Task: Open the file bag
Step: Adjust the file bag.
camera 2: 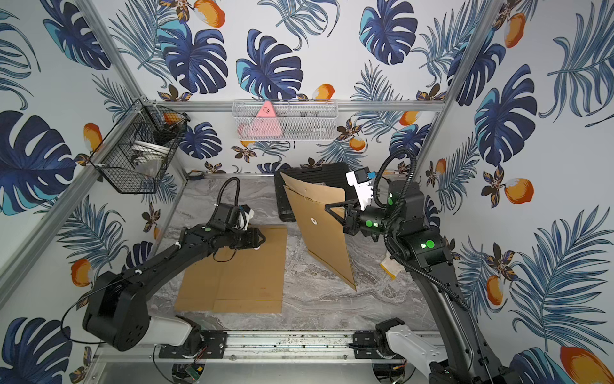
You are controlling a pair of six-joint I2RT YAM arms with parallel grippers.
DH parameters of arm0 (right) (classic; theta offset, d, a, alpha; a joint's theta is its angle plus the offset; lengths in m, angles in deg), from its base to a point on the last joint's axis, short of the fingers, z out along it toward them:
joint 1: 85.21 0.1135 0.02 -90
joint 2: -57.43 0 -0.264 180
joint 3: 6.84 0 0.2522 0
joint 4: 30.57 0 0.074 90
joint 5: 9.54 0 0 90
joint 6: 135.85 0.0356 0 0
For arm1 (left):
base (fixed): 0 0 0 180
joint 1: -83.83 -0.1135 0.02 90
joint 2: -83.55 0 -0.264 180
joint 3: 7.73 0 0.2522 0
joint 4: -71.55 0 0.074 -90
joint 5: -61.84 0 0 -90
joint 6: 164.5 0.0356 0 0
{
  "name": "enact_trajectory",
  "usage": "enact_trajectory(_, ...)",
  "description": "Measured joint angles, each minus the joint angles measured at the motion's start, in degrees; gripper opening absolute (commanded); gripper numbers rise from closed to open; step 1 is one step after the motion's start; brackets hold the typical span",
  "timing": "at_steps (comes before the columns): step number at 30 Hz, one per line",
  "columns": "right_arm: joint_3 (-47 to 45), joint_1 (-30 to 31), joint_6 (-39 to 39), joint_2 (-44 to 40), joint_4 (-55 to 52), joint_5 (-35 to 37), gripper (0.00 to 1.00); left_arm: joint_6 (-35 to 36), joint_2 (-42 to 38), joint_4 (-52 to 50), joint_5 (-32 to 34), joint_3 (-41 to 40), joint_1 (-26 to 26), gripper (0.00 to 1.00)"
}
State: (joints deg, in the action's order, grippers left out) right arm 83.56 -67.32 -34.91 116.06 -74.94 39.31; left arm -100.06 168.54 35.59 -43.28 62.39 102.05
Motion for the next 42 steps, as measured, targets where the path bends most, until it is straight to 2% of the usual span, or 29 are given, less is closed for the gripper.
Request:
enact_trajectory(3,-0.8,0.1,0.0,-0.7,0.0,-1.2,0.0,-0.3,6.0,1.4,1.2,2.3,0.0,0.25)
enact_trajectory(11,-4.2,0.5,3.1,-2.3,1.0,-5.9,0.0,-1.3,18.6,5.5,3.1,9.5,-0.5,0.09)
enact_trajectory(22,-6.4,3.7,6.7,-2.4,5.8,-7.3,0.0,-1.6,27.4,6.4,3.9,13.9,-2.1,0.06)
enact_trajectory(28,-6.7,9.4,8.3,-2.1,7.5,-3.0,0.0,-1.7,29.3,8.8,2.8,15.0,-3.1,0.06)
enact_trajectory(36,-8.7,23.9,11.1,-1.3,11.8,5.3,0.0,-1.9,30.0,10.6,2.1,15.3,-3.4,0.06)
enact_trajectory(40,-14.5,24.8,15.5,-0.7,17.5,6.9,0.0,-1.9,30.3,10.6,1.9,15.5,-3.4,0.06)
enact_trajectory(42,-17.9,23.2,17.3,0.1,17.9,9.0,0.0,-1.9,30.3,10.6,1.8,15.6,-3.5,0.07)
